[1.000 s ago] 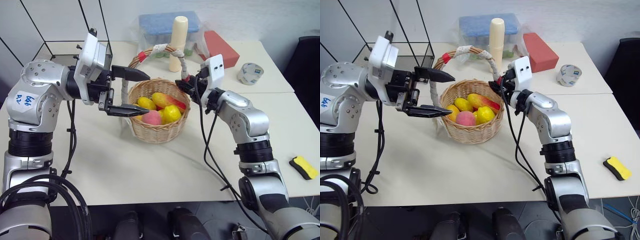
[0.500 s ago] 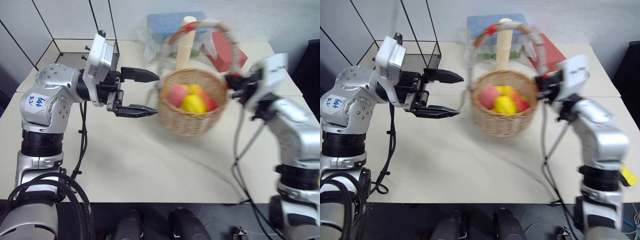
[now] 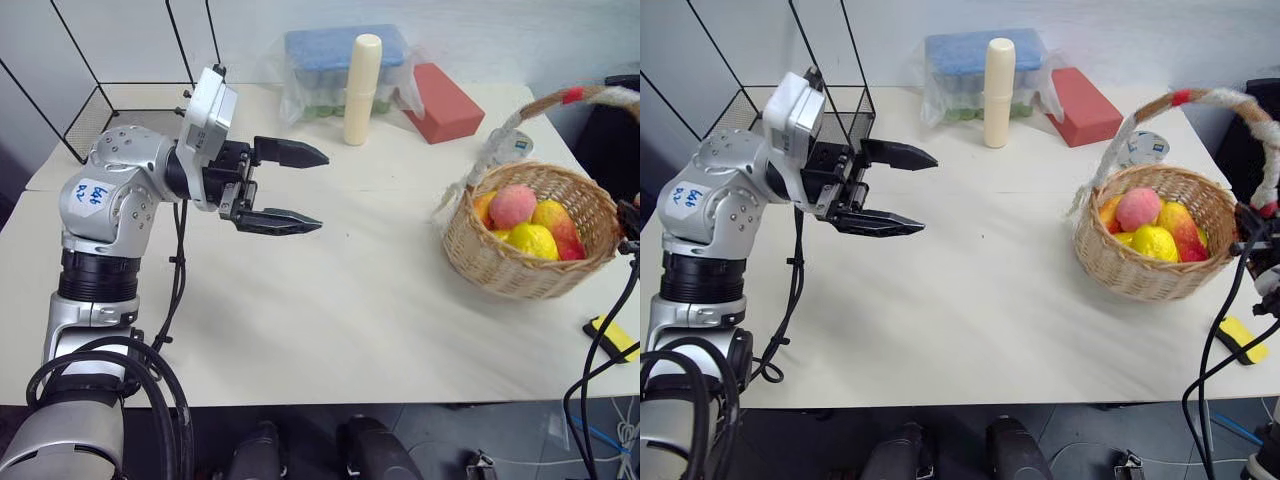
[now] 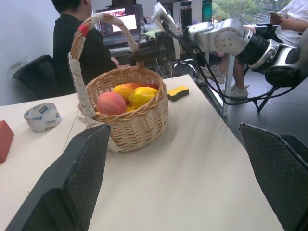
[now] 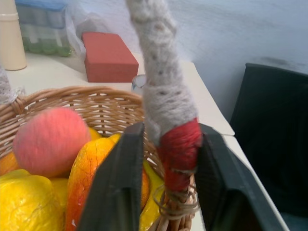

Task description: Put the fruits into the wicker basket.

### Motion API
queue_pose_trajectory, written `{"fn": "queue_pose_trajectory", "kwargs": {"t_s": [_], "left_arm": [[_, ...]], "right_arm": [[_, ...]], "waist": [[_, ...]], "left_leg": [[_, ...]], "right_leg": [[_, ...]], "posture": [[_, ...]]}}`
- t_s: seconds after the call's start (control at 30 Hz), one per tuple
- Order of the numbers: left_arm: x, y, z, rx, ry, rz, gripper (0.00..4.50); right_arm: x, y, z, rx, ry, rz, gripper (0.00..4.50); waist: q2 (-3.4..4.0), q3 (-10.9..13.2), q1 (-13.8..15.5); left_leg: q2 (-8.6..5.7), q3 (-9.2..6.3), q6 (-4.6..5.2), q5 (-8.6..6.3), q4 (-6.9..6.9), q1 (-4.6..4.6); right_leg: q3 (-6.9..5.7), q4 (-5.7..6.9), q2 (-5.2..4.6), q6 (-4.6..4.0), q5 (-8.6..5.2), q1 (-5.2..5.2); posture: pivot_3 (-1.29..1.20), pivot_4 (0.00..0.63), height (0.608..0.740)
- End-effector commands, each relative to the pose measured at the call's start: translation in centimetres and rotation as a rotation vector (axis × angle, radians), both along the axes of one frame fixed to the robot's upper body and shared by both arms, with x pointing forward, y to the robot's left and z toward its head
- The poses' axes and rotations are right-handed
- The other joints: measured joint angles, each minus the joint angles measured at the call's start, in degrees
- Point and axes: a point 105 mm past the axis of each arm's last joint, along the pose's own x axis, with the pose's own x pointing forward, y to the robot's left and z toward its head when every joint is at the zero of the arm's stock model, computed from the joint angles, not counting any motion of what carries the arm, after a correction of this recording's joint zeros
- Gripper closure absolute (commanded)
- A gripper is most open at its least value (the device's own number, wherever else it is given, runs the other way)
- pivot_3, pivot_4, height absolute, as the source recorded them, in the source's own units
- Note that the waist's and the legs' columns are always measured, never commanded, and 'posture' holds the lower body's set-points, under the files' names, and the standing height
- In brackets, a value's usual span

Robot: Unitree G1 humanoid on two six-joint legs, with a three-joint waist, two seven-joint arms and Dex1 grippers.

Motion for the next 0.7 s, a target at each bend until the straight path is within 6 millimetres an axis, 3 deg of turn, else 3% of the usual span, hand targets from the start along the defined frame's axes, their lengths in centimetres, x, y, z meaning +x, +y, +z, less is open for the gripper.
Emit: {"fn": "queue_pose_trajectory", "kwargs": {"t_s": [0.03, 0.13, 0.23, 0.37, 0.5, 0.57, 0.7], "left_arm": [[-0.2, -0.1, 0.9, -0.007, -0.034, -0.014, 0.00], [-0.1, 0.1, 1.2, -0.020, -0.025, -0.017, 0.00], [0.0, 0.5, 1.3, -0.017, -0.017, -0.009, 0.00], [0.3, 1.2, 1.2, -0.008, -0.011, 0.006, 0.00], [0.3, 1.3, 1.1, -0.002, -0.009, 0.001, 0.00], [0.4, 1.2, 1.0, -0.003, -0.009, 0.001, 0.00], [0.4, 1.0, 0.9, -0.022, 0.009, -0.001, 0.00]], "right_arm": [[-1.4, -0.2, 1.3, -0.016, -0.079, 0.014, 1.98], [-3.6, -1.6, 0.7, -0.040, -0.033, 0.005, 0.96], [-6.7, -3.1, 1.6, -0.061, 0.032, 0.022, 0.04], [-11.4, -4.5, 2.8, 0.060, 0.239, 0.146, 0.04], [-15.3, -3.0, 3.6, 0.096, 0.401, 0.342, 0.04], [-16.0, -3.1, 4.1, 0.111, 0.419, 0.363, 0.04], [-15.8, -2.4, 4.5, 0.110, 0.398, 0.413, 0.04]], "waist": [[0.00, 0.0, 0.2], [0.00, 0.0, 0.5], [0.10, 0.0, 1.6], [0.16, 0.0, 1.7], [-0.10, 0.1, 1.6], [-0.10, 0.1, 1.3], [-0.17, 0.2, 1.0]], "left_leg": [[-0.01, 0.00, 0.00, 0.00, 0.00, -0.01], [-0.01, -0.01, 0.01, 0.00, 0.01, -0.01], [-0.04, -0.06, 0.01, -0.01, -0.05, -0.03], [-0.07, 0.03, 0.05, -0.03, -0.06, 0.06], [-0.04, -0.01, -0.04, 0.02, -0.76, 1.11], [-0.03, 0.00, -0.06, 0.03, -0.94, 1.28], [-0.02, 0.01, -0.06, -0.03, -1.07, 1.74]], "right_leg": [[0.00, 0.00, -0.02, 0.00, 0.00, 0.00], [-0.01, 0.00, -0.03, 0.00, 0.00, 0.00], [-0.04, -0.06, -0.03, 0.00, 0.00, 0.03], [0.02, -0.22, -0.04, 0.01, 0.00, 0.17], [0.02, -0.97, 0.08, 0.01, 0.00, 1.31], [0.03, -1.20, 0.12, 0.01, 0.00, 1.54], [0.04, -1.56, 0.09, 0.06, 0.02, 2.06]], "posture": [[0.00, 0.150, 0.740], [0.00, 0.150, 0.740], [0.00, 0.150, 0.740], [0.00, 0.150, 0.740], [0.00, 0.150, 0.740], [0.00, 0.150, 0.740], [0.00, 0.150, 0.740]]}}
